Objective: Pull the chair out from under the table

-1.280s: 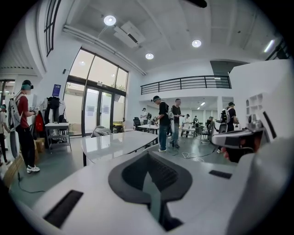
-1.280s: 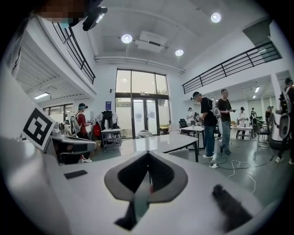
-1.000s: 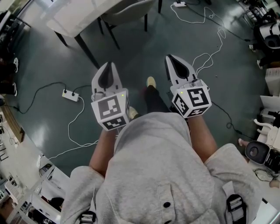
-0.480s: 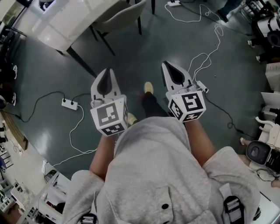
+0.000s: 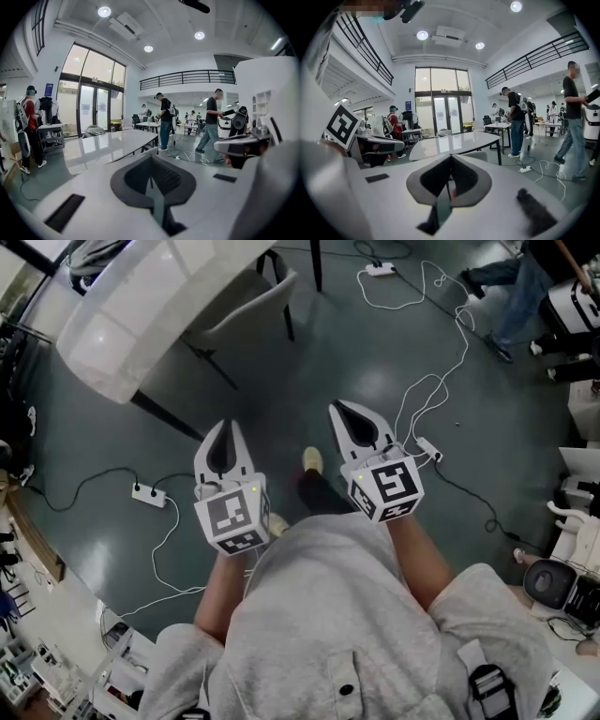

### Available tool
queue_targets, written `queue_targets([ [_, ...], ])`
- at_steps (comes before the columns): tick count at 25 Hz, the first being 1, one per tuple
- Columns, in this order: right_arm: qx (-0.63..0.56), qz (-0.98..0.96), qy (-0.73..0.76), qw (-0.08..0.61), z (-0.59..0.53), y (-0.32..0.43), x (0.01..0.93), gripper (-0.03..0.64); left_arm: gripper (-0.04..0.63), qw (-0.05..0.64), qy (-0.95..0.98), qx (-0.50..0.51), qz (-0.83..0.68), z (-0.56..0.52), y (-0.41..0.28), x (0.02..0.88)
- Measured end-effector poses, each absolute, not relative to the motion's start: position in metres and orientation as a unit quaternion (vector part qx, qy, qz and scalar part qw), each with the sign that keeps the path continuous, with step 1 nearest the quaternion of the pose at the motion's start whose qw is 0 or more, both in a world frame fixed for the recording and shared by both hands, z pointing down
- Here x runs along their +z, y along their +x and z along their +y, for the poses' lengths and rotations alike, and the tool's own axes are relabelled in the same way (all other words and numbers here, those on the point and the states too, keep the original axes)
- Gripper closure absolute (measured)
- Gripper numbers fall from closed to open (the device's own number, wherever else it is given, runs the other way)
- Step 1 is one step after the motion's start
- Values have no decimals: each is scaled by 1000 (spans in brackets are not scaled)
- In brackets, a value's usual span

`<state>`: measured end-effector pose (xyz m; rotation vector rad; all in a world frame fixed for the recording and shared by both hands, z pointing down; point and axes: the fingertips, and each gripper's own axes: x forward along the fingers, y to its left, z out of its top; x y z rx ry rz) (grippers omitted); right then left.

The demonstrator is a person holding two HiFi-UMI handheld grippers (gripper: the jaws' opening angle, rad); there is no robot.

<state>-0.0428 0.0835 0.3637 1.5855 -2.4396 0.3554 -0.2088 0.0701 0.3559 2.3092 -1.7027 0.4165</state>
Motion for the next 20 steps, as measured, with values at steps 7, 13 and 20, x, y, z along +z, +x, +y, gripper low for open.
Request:
queue_targets([
  [7, 112, -833, 534, 95, 21, -19, 358, 592, 583, 123, 788, 151, -583, 17, -188, 359],
  [13, 118, -841, 518, 101, -2, -8, 361, 592, 583, 121, 785, 160, -586, -6, -173, 357],
  [20, 113, -851, 503, 101, -23, 0, 359, 592, 583, 118, 778, 165, -595, -23, -160, 356],
])
